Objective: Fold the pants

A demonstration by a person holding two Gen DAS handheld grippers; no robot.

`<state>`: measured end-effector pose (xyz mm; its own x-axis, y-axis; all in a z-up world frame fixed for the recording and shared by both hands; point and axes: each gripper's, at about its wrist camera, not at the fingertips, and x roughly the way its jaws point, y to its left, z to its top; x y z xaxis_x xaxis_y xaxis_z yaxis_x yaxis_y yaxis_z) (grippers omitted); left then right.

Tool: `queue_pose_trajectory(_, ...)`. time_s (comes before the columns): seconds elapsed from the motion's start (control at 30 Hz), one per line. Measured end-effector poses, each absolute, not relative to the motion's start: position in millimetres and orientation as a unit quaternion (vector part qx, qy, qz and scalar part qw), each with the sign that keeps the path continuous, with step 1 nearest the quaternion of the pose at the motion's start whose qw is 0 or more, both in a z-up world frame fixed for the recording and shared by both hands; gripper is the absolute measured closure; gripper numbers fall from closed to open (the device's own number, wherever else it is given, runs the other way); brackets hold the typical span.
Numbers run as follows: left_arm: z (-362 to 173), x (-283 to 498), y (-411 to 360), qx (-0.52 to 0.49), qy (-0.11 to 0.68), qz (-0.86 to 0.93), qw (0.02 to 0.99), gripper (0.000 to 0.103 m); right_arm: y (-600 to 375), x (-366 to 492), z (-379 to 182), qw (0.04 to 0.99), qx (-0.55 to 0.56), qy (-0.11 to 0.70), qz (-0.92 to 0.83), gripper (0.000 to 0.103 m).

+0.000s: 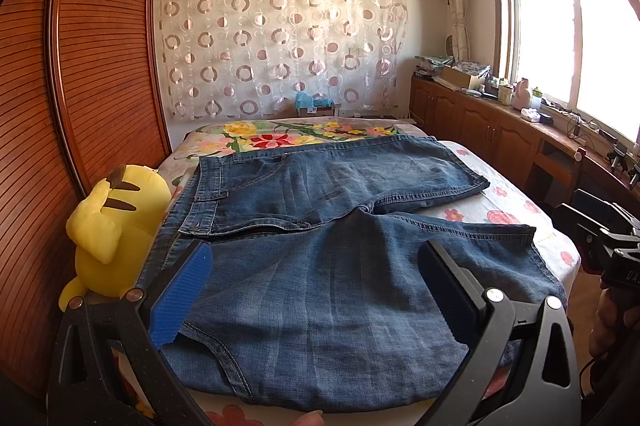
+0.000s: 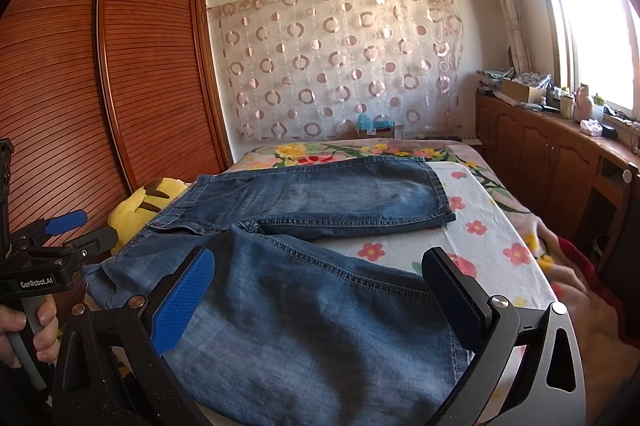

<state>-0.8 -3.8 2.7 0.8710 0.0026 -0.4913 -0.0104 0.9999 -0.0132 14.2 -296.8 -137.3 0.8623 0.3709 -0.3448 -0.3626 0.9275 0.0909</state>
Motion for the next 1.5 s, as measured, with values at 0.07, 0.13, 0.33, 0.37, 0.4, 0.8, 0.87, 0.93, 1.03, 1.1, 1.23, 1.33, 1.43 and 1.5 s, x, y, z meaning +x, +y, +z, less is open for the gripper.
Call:
queue_pose_trajectory(0.07, 3, -1, -4, -0.008, 0.254, 0.004, 0.967, 0.000, -297, 14, -137, 0.965, 0.011, 0.180, 0.190, 0.000)
queue_pose_trajectory(0.13, 3, -1, -4, -0.008, 0.254, 0.004, 0.967, 0.000, -297, 14, -137, 0.965, 0.011, 0.180, 0.190, 0.000)
queue_pose_trajectory(0.33, 3, -1, -4, -0.008, 0.253, 0.004, 0.967, 0.000, -296, 13, -137, 0.965, 0.011, 0.180, 0.190, 0.000)
queue_pose_trajectory(0.37, 3, -1, -4, -0.008, 0.253, 0.003, 0.967, 0.000, -296, 13, -137, 0.965, 0.011, 0.180, 0.190, 0.000)
queue_pose_trajectory(0.4, 3, -1, -4, -0.007, 0.253, 0.003, 0.967, 0.000, -296, 12, -137, 0.965, 0.011, 0.180, 0.190, 0.000)
queue_pose_trajectory(0.8, 3, -1, -4, -0.007, 0.252, 0.004, 0.968, 0.000, -295, 11, -136, 0.965, 0.011, 0.179, 0.191, 0.000)
queue_pose_trajectory(0.87, 3, -1, -4, -0.007, 0.252, 0.004, 0.968, 0.000, -295, 11, -137, 0.965, 0.012, 0.179, 0.190, 0.000)
queue_pose_trajectory(0.93, 3, -2, -4, -0.007, 0.252, 0.003, 0.968, 0.000, -295, 11, -137, 0.965, 0.012, 0.179, 0.191, 0.000)
queue_pose_trajectory(1.03, 3, -1, -4, -0.007, 0.252, 0.004, 0.968, 0.000, -294, 10, -137, 0.965, 0.011, 0.179, 0.191, 0.000)
queue_pose_trajectory(1.1, 3, -1, -4, -0.007, 0.252, 0.003, 0.968, 0.000, -295, 11, -136, 0.965, 0.011, 0.179, 0.191, 0.000)
queue_pose_trajectory(1.23, 9, -5, -12, -0.001, 0.248, 0.020, 0.969, 0.000, -295, 12, -138, 0.964, 0.011, 0.183, 0.192, 0.000)
queue_pose_trajectory(1.33, 11, -6, -13, -0.002, 0.252, 0.019, 0.968, 0.000, -296, 16, -142, 0.961, 0.015, 0.192, 0.196, 0.000)
queue_pose_trajectory(1.43, 13, -1, -12, -0.015, 0.256, 0.018, 0.966, 0.000, -298, 20, -146, 0.959, 0.018, 0.201, 0.197, 0.000)
queue_pose_trajectory(1.5, 8, 0, -10, -0.017, 0.263, 0.021, 0.964, 0.000, -301, 24, -149, 0.959, 0.019, 0.207, 0.194, 0.000)
